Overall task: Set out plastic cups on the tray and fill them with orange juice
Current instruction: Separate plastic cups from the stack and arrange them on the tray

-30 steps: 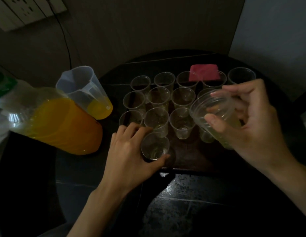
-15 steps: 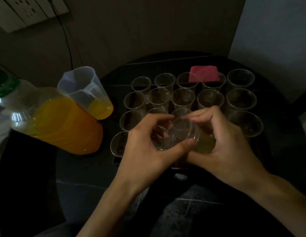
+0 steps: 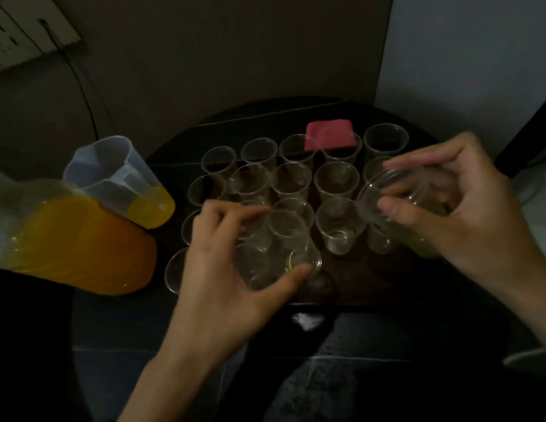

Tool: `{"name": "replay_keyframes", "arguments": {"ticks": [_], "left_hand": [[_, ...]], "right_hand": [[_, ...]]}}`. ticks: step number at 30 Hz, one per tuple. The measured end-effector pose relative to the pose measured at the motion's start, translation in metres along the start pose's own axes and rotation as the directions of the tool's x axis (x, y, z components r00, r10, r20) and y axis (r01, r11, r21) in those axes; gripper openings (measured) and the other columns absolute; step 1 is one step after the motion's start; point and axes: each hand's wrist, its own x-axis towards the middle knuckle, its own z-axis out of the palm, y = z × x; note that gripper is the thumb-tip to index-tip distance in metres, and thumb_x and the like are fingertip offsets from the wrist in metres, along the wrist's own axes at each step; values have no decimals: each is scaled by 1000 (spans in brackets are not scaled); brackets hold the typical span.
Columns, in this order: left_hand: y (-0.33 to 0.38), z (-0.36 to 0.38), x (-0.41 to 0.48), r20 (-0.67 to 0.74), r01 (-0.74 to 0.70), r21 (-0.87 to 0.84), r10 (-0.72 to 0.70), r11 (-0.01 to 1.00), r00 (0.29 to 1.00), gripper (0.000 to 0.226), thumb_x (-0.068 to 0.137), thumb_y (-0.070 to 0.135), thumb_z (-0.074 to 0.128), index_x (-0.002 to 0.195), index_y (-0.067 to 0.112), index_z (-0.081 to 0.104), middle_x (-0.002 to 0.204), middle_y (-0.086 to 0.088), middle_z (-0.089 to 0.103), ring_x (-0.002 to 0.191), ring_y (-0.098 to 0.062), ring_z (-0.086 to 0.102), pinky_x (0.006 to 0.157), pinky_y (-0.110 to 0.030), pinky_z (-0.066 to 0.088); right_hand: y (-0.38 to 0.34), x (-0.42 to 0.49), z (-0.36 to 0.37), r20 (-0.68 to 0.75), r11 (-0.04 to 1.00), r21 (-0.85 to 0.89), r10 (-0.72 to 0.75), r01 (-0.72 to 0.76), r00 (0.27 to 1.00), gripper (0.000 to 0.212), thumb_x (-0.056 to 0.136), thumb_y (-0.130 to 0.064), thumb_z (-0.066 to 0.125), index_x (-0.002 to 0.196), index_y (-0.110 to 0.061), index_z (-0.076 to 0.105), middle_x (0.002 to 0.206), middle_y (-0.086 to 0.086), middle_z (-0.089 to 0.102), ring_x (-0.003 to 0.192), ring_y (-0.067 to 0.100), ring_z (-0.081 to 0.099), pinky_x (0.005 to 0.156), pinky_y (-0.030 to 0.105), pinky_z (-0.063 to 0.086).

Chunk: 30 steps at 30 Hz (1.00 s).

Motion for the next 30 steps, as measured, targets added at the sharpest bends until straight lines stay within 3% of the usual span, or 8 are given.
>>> {"name": "replay_keyframes", "arguments": {"ticks": [3,7,10,16,21,30], "left_hand": [[-6,24,-2,58,-72,177,62,982,996,79,67,73,68,132,31,57,122,19,40,110,-3,46,87,-16,43],[-20,42,-4,61,-119,300,105,947,993,81,69,73,68,130,19,63,120,7,48,107,-14,47,87,-35,48],[-26,51,-5,85,-137,373,113,918,990,81,70,74,65,128,18,66,118,4,52,105,-16,47,85,-34,41],[-33,56,-5,86,-133,404,107,905,991,76,70,67,74,127,16,67,117,2,55,105,-17,48,85,-32,35],[-34,56,-3,81,-131,437,106,890,991,76,70,69,66,125,15,69,116,-1,58,103,-20,50,86,-33,33],[-34,56,-3,87,-119,435,90,893,992,87,70,73,66,133,14,63,117,0,58,104,-20,51,85,-35,42]], "right_hand": [[3,-3,-4,6,1000,2,-7,7,1000,53,69,-71,77,104,-42,50,116,-10,70,98,12,73,83,39,59],[5,-4,-8,15,1000,-18,-14,14,1000,53,71,-66,77,106,-37,50,115,-11,70,96,13,73,79,40,62],[5,-3,-10,3,1000,-17,-20,20,1000,52,71,-64,78,105,-37,50,113,-10,70,93,13,74,76,42,62],[8,-2,-10,-9,999,-27,-22,22,1000,57,72,-61,79,110,-28,50,114,-10,70,95,12,74,76,38,62],[8,-3,-11,-20,1000,-22,-20,19,1000,64,72,-66,77,112,-24,50,118,-11,68,98,11,73,78,32,61],[12,-3,-8,-18,1000,-14,-23,23,1000,61,73,-66,76,111,-26,50,118,-10,68,96,11,73,76,25,60]]}}
